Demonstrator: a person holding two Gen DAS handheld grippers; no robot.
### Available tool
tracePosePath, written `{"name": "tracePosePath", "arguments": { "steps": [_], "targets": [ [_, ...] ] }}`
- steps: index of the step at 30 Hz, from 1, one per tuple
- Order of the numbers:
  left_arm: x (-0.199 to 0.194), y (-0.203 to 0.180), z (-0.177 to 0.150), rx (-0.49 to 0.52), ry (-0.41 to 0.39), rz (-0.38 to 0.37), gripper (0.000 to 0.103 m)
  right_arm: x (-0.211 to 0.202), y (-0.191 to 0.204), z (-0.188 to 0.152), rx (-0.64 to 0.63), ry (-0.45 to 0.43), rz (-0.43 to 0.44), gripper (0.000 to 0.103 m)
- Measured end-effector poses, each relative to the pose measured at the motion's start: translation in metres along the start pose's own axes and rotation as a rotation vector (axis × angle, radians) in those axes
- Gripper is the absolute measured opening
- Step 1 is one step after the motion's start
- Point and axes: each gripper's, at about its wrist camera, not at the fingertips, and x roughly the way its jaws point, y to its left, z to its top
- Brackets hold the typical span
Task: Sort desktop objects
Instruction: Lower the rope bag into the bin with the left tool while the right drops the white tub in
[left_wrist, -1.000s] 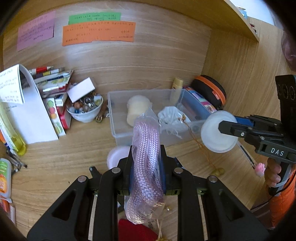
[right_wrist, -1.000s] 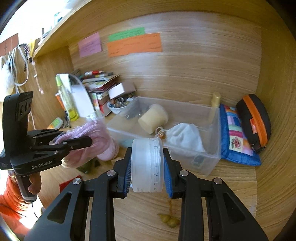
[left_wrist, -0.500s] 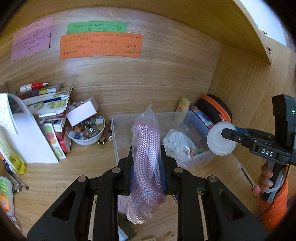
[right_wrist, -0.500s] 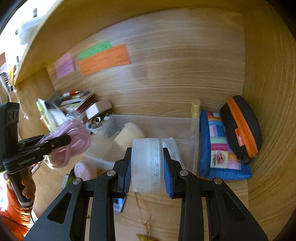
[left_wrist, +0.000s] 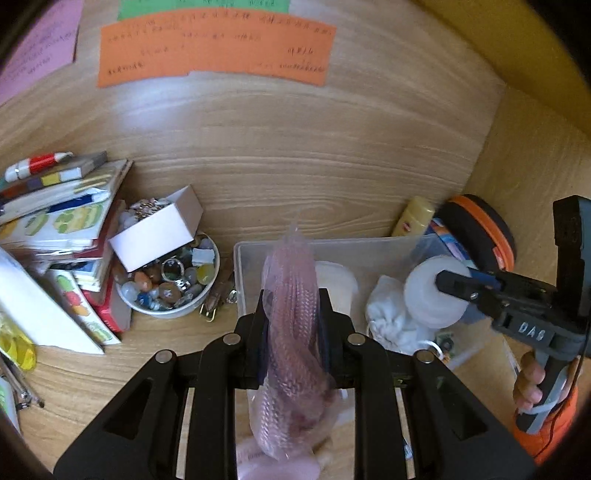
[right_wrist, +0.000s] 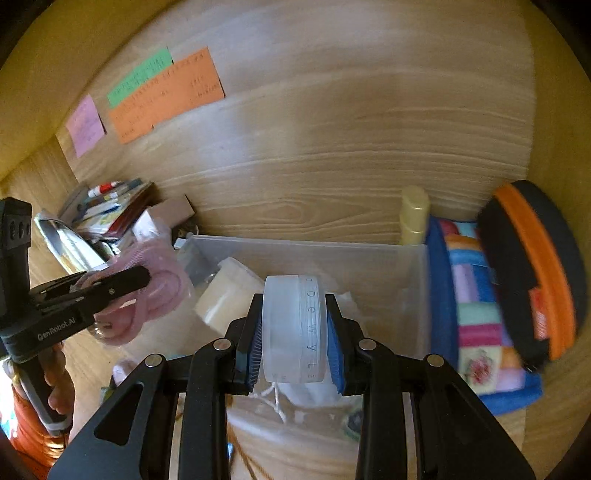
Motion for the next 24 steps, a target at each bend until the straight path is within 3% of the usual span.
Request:
{"name": "tracePosePath", "arguments": {
  "steps": [8,17,20,24],
  "targets": [
    [0.023,-0.011,0.0,0.068,0.019,0.045,0.021,0.036,0.022,0.001,-0.08,0.038,-0.062,0.027],
    [0.031,-0.031,-0.011,0.166,0.032,0.111,0.024,0.043,0.034,-0.003,-0.137,0.041,-0.125,0.027],
    [0.03,-0.032,-0.012,0.17,0.027,0.123,0.031,0.048,0.037,-0.005,-0.165,0.072,-0.144,0.027],
    [0.018,-0.033,-0.011,0.176,-0.013,0.14,0.051,0.047,0.04,-0.006,-0.182,0.103,-0.137,0.038]
  ]
}}
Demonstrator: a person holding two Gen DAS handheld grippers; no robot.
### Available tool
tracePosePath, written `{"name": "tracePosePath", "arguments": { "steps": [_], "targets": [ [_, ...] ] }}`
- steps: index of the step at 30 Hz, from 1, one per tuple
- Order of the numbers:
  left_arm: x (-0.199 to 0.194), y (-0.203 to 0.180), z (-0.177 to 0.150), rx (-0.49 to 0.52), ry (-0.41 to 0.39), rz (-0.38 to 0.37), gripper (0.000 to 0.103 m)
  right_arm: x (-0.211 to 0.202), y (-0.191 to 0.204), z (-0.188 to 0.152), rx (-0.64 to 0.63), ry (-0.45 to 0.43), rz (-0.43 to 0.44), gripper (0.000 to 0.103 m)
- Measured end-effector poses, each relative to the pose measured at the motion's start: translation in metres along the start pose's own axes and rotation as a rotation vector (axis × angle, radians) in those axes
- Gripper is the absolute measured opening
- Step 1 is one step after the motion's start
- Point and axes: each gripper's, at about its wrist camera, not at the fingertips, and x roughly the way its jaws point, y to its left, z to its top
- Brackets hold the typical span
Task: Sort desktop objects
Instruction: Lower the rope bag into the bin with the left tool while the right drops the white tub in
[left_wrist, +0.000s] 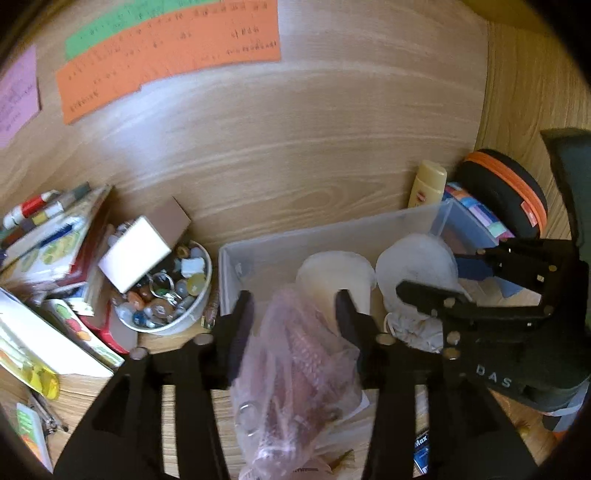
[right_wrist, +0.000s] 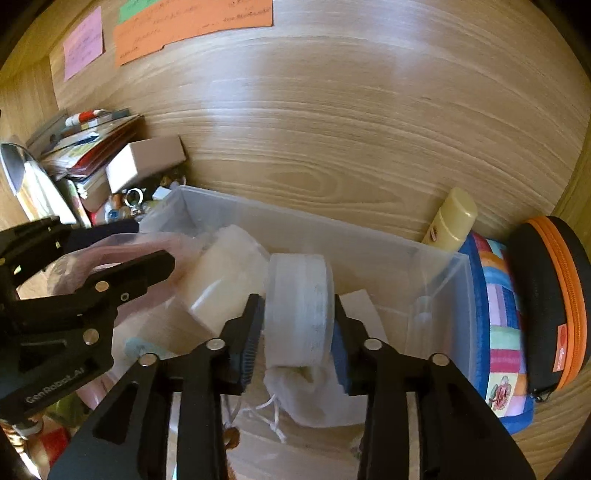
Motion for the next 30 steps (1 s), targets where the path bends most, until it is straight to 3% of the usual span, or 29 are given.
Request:
{"name": "tracePosePath", "arguments": {
  "steps": [4,11,13,16,19,23,25,27,30],
  "targets": [
    [-0.018,0.0,0.001,0.01,-0.037,-0.009,0.058,-0.014,-0.002,-0.002,0.008,-0.023,-0.015,0.06],
    [-0.054,-0.004,0.003,0.014,-0.112,-0.005,0.072,-0.052,-0.001,-0.002,0.031,-0.099,-0.093,0.074],
    [-0.064,-0.004,0.003,0.013,-0.129,-0.003,0.075,-0.06,0.0,-0.001,0.045,-0.119,-0.126,0.085],
    [-0.084,-0.003,-0.001,0.01,-0.156,0.002,0.08,-0.08,-0.001,-0.004,0.068,-0.16,-0.158,0.085],
    [-0.106,0.0,-0.007,0.005,-0.194,0.02,0.092,-0.096,-0.001,-0.009,0.091,-0.177,-0.168,0.086],
    [-0.131,0.005,-0.017,-0.007,-0.222,0.033,0.095,-0.116,0.0,-0.022,0.099,-0.202,-0.188,0.089],
    [-0.139,0.007,-0.023,-0.019,-0.226,0.034,0.098,-0.126,0.002,-0.03,0.106,-0.217,-0.201,0.099],
    [-0.149,0.012,-0.03,-0.031,-0.227,0.031,0.098,-0.138,0.003,-0.039,0.107,-0.243,-0.212,0.102],
    [-0.159,0.019,-0.043,-0.047,-0.218,0.032,0.099,-0.153,0.004,-0.053,0.107,-0.266,-0.218,0.103]
  ]
}}
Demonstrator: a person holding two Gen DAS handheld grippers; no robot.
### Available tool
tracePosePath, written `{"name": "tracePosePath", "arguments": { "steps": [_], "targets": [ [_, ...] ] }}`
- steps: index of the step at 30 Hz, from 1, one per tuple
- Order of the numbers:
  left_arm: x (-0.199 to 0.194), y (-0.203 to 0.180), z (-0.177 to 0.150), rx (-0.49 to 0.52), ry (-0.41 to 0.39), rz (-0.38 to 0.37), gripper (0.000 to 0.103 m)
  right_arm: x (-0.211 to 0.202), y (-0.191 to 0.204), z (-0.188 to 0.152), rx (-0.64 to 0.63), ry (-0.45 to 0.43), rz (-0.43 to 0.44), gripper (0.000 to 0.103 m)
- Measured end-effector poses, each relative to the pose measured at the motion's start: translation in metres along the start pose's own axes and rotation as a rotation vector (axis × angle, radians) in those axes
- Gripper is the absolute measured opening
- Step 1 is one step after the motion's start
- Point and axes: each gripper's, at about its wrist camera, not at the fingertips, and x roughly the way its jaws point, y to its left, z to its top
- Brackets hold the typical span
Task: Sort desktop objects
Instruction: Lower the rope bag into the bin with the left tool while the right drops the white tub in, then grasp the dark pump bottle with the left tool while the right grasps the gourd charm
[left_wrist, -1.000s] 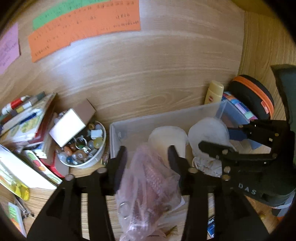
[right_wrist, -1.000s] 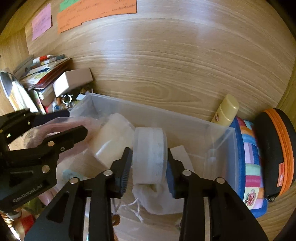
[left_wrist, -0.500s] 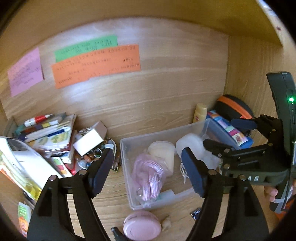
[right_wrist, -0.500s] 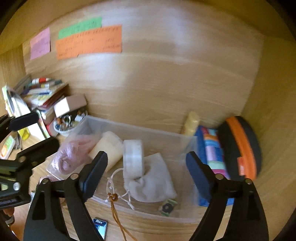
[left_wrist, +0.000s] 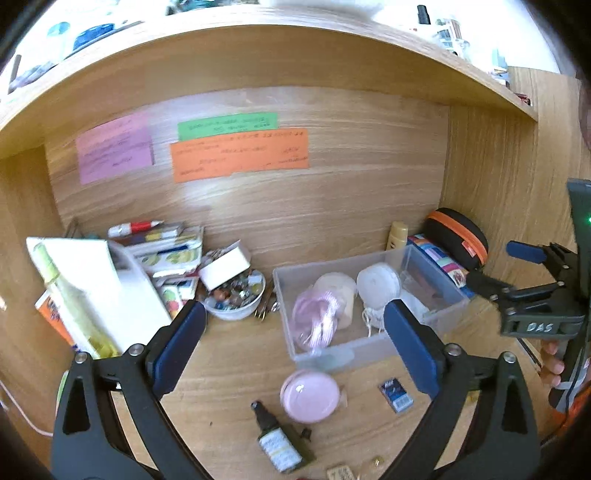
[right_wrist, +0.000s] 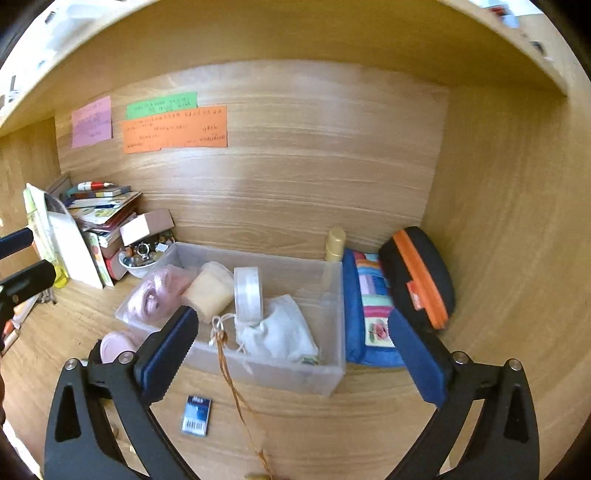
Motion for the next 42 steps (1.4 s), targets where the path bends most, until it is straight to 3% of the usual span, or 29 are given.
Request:
{"name": "tracePosePath", "arguments": {
  "steps": [7,12,18,27,34,37,40,42],
  "targets": [
    [-0.011,0.018,-0.032,-0.026,0.06,0.023,0.099,-0.024,-0.014,-0.025,0.036,0.009,0.02,0.103],
    [0.005,0.028,-0.063,-0.047,0.159,0.026,0.099,-0.025,-0.018,-0.047,0.036,0.045,0.006,0.103],
    [0.022,0.033,-0.09,-0.102,0.251,-0.013,0.099,-0.012,-0.015,-0.08,0.001,0.123,-0.001,0.103],
    [0.041,0.019,-0.109,-0.085,0.308,-0.012,0.099,0.015,-0.001,-0.123,-0.075,0.265,0.039,0.1],
    [0.057,0.018,-0.113,-0.101,0.338,0.008,0.098,0.024,0.009,-0.133,-0.122,0.316,0.059,0.068],
    [0.059,0.015,-0.114,-0.084,0.345,0.006,0.084,0.027,0.009,-0.135,-0.125,0.342,0.077,0.057],
    [0.064,0.013,-0.115,-0.078,0.359,0.003,0.077,0.028,0.009,-0.137,-0.121,0.347,0.081,0.054],
    [0.066,0.013,-0.116,-0.079,0.366,0.005,0.066,0.029,0.009,-0.136,-0.12,0.346,0.085,0.05]
  ]
}}
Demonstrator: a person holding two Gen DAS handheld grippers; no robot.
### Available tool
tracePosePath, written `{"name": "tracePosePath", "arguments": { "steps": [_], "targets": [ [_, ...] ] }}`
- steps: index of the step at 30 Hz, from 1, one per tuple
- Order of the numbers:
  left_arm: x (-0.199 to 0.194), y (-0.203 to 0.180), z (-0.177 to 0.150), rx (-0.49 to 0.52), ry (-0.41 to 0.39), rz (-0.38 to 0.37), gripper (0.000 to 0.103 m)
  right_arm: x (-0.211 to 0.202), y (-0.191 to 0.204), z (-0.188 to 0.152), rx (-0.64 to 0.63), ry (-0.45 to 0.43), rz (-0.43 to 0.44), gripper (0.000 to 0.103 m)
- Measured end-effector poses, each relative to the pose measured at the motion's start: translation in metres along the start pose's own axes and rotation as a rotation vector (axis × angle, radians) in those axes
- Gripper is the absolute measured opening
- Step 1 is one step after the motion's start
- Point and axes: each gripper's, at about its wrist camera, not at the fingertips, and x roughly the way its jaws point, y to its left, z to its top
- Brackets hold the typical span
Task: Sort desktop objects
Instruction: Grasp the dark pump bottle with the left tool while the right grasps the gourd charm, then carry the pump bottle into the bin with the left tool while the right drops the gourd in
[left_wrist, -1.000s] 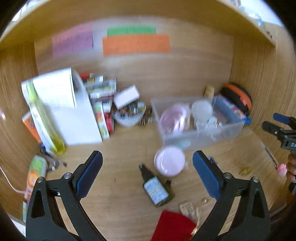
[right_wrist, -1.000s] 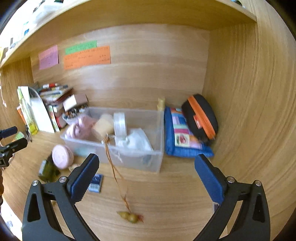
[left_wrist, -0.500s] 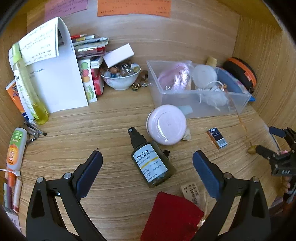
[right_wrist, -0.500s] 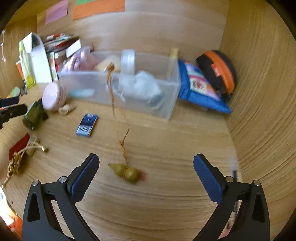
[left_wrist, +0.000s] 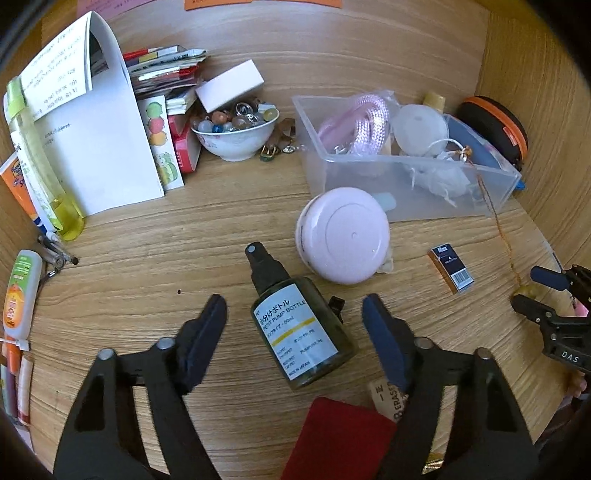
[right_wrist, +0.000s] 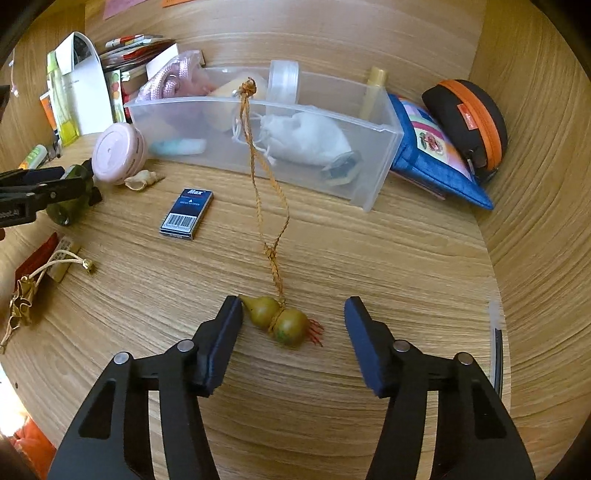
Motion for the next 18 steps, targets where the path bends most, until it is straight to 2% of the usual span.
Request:
{"name": "tracePosePath", "arguments": {
  "steps": [3,7,11,18],
  "targets": [
    [0.004,0.001,0.0,-0.005,0.012,-0.009,0.056,0.001,0.001,0.001,0.004,-0.006,0.016,0.04],
    [0.006,0.001,-0.001,-0.006,0.013,0.005,0.048,0.0,0.005,0.0,-0.005,-0.009,0.033,0.026],
    [0.005,0.002,-0.002,-0.003,0.007,0.017,0.041,0.0,0.007,-0.001,-0.007,-0.014,0.035,0.026],
    [-0.004,0.009,-0.002,-0.007,-0.027,0.027,0.041,-0.009,0.005,0.005,0.005,-0.05,0.039,0.026]
  ]
}}
